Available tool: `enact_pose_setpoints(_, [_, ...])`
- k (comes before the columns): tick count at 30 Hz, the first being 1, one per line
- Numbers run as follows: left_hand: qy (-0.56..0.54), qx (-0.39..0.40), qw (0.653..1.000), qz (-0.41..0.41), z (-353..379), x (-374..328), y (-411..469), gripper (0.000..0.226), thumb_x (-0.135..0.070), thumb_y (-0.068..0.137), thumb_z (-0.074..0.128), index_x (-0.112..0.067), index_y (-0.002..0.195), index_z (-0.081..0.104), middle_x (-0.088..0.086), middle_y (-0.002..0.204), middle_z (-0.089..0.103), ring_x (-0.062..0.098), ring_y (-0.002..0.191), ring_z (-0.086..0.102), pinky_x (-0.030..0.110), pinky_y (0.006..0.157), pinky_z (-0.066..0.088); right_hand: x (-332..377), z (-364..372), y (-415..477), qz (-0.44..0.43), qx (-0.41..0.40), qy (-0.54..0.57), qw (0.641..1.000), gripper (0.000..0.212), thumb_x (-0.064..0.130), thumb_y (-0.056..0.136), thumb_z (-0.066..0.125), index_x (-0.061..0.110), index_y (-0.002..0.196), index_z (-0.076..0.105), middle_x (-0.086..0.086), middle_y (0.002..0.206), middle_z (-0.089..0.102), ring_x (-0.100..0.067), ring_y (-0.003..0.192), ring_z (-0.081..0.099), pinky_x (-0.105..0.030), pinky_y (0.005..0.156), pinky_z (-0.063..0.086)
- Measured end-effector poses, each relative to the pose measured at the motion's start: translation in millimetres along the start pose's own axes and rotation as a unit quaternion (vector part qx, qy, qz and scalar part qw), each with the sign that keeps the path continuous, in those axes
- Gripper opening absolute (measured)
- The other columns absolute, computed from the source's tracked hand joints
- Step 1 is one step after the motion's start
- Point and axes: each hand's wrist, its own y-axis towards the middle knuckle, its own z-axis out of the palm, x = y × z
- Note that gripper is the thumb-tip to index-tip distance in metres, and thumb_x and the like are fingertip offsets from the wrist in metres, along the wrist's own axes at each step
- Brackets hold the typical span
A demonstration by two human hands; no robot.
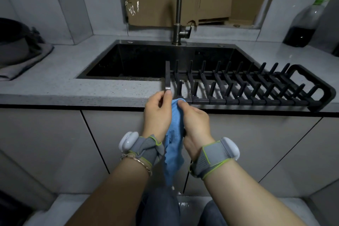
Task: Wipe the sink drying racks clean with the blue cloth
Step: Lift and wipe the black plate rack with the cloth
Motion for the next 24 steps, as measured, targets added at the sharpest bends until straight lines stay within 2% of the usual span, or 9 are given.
enact_pose_setpoints(3, [0.017,0.009,1.000,-0.008,-0.1,4.2,1.1,0.026,-0.026,0.097,0.048,-0.028,0.074,0.058,0.015,0.101,0.063,0.015,0.085,0.054,0.024,0.077,0.043,2.6,2.0,0.7,0.015,-0.005,0.020,1.000,0.021,0.007,0.085,0.062,0.007,0.065,0.057,0.002,0.041,0.056,-0.008,0.035,0.051,-0.012,0.037,0.039])
enact_pose_setpoints(6, [0.019,0.011,1.000,-0.013,-0.4,5.4,2.8,0.023,-0.027,0.097,0.049,-0.028,0.076,0.060,0.019,0.103,0.063,0.015,0.085,0.055,0.027,0.079,0.045,3.2,6.7,0.7,0.020,-0.015,0.016,1.000,0.020,0.006,0.083,0.062,0.007,0.064,0.054,-0.004,0.050,0.056,-0.014,0.042,0.050,-0.016,0.042,0.040])
enact_pose_setpoints(11, [0.011,0.008,1.000,-0.023,-0.8,7.6,3.9,0.018,-0.031,0.095,0.052,-0.023,0.086,0.065,0.016,0.105,0.064,0.023,0.094,0.062,0.040,0.090,0.051,5.8,7.5,1.8,0.022,-0.038,-0.006,0.999,0.018,0.010,0.081,0.060,0.007,0.064,0.054,-0.009,0.061,0.055,-0.020,0.054,0.051,-0.025,0.052,0.042])
enact_pose_setpoints(14, [0.005,0.003,1.000,-0.026,-0.1,7.1,2.8,0.017,-0.032,0.095,0.052,-0.026,0.083,0.064,0.016,0.106,0.064,0.021,0.094,0.061,0.039,0.089,0.051,5.1,3.9,2.9,0.015,-0.038,-0.015,0.999,0.020,0.011,0.081,0.058,0.008,0.062,0.053,-0.011,0.065,0.053,-0.021,0.061,0.050,-0.028,0.055,0.040])
enact_pose_setpoints(17, [0.000,0.006,1.000,-0.024,0.5,7.6,1.8,0.018,-0.033,0.095,0.052,-0.023,0.088,0.065,0.015,0.107,0.063,0.023,0.097,0.061,0.041,0.091,0.050,2.2,3.0,3.8,0.003,-0.033,-0.024,0.999,0.020,0.010,0.081,0.058,0.010,0.062,0.050,-0.012,0.070,0.050,-0.022,0.066,0.047,-0.031,0.058,0.038])
enact_pose_setpoints(21, [0.012,0.011,1.000,-0.025,0.6,7.3,2.3,0.021,-0.033,0.095,0.051,-0.020,0.091,0.066,0.015,0.107,0.062,0.024,0.098,0.061,0.044,0.093,0.049,2.0,5.2,5.6,0.001,-0.045,-0.041,0.998,0.024,0.012,0.077,0.060,0.011,0.056,0.050,-0.009,0.061,0.051,-0.021,0.061,0.048,-0.031,0.057,0.040])
enact_pose_setpoints(24, [0.015,0.010,0.999,-0.026,-0.1,6.5,2.0,0.026,-0.032,0.095,0.051,-0.013,0.098,0.067,0.014,0.106,0.063,0.025,0.099,0.061,0.045,0.094,0.049,4.6,6.8,4.7,0.005,-0.041,-0.037,0.998,0.022,0.011,0.078,0.058,0.010,0.059,0.049,-0.009,0.062,0.050,-0.020,0.059,0.047,-0.028,0.053,0.039])
